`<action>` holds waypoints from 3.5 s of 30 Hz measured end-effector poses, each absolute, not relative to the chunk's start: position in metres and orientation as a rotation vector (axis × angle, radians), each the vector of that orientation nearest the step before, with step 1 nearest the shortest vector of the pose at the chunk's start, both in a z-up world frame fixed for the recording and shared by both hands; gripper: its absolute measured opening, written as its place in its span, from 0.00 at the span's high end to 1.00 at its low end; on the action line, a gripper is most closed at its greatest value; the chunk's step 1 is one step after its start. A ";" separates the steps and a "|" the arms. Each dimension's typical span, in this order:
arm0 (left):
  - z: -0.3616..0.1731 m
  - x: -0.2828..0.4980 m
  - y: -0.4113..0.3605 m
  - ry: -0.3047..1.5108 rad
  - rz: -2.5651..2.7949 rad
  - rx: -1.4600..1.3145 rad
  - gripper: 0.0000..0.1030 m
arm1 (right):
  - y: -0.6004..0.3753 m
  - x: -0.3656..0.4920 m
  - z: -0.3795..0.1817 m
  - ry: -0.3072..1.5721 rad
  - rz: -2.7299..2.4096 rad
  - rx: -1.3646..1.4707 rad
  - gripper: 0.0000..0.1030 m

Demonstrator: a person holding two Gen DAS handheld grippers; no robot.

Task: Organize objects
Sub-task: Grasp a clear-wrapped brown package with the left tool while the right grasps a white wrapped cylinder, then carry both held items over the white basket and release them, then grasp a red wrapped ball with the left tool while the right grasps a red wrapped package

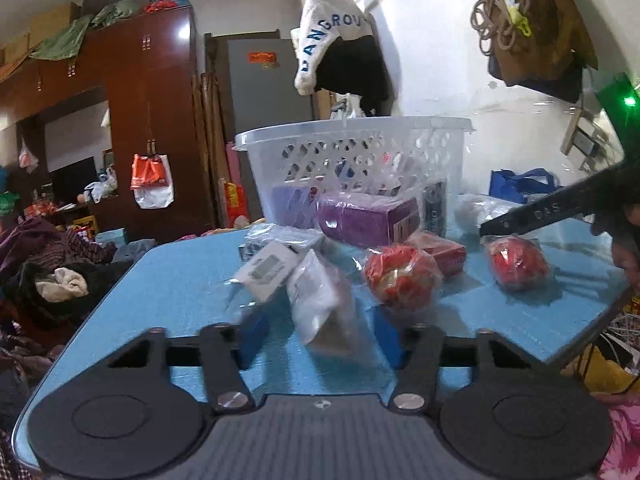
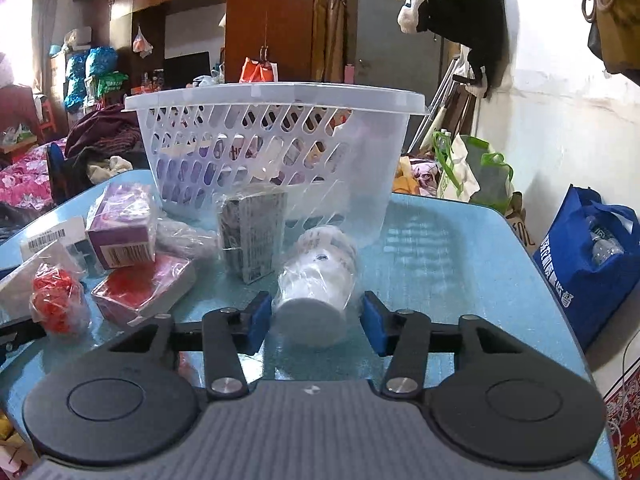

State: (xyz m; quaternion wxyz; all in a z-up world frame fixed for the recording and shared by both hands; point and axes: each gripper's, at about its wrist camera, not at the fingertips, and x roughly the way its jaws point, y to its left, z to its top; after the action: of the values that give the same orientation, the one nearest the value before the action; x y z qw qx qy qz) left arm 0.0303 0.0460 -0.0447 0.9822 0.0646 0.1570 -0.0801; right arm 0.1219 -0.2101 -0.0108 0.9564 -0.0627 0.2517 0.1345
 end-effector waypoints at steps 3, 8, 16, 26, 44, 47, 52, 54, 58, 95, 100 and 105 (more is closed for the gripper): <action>-0.044 0.030 0.050 0.316 -0.151 0.114 0.57 | -0.210 0.120 -0.010 0.494 0.271 -0.125 0.51; -0.044 0.027 0.049 0.287 -0.139 0.117 0.58 | -0.213 0.118 -0.009 0.480 0.290 -0.107 0.51; -0.031 0.015 0.055 0.215 -0.159 0.104 0.58 | -0.218 0.111 -0.006 0.414 0.303 -0.074 0.51; -0.016 0.021 0.067 0.192 -0.173 0.042 0.57 | -0.226 0.098 -0.001 0.293 0.299 -0.031 0.51; 0.094 0.133 0.036 0.135 -0.290 -0.098 0.57 | -0.201 0.132 0.085 0.110 0.405 -0.087 0.51; 0.103 0.172 0.032 0.221 -0.305 -0.149 0.57 | -0.193 0.169 0.094 0.158 0.365 -0.114 0.51; 0.097 0.214 0.016 0.313 -0.285 -0.099 0.54 | -0.189 0.207 0.097 0.215 0.352 -0.114 0.50; 0.090 0.232 0.008 0.367 -0.277 -0.047 0.29 | -0.186 0.214 0.095 0.216 0.368 -0.116 0.26; 0.076 0.207 0.014 0.367 -0.227 -0.033 0.28 | -0.195 0.188 0.084 0.196 0.349 -0.090 0.08; -0.033 0.025 0.024 0.137 -0.291 0.064 0.54 | -0.213 0.042 -0.038 0.252 0.569 -0.106 0.51; -0.032 0.027 0.029 0.143 -0.298 0.046 0.54 | -0.219 0.041 -0.032 0.224 0.550 -0.099 0.51; -0.032 0.030 0.029 0.154 -0.298 0.035 0.54 | -0.224 0.048 -0.031 0.230 0.530 -0.077 0.51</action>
State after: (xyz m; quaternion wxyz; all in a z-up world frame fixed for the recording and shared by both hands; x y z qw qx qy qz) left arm 0.0299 0.0286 -0.0316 0.9858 0.0173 0.0764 -0.1483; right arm 0.0479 -0.2236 -0.0312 0.9579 -0.0377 0.1136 0.2611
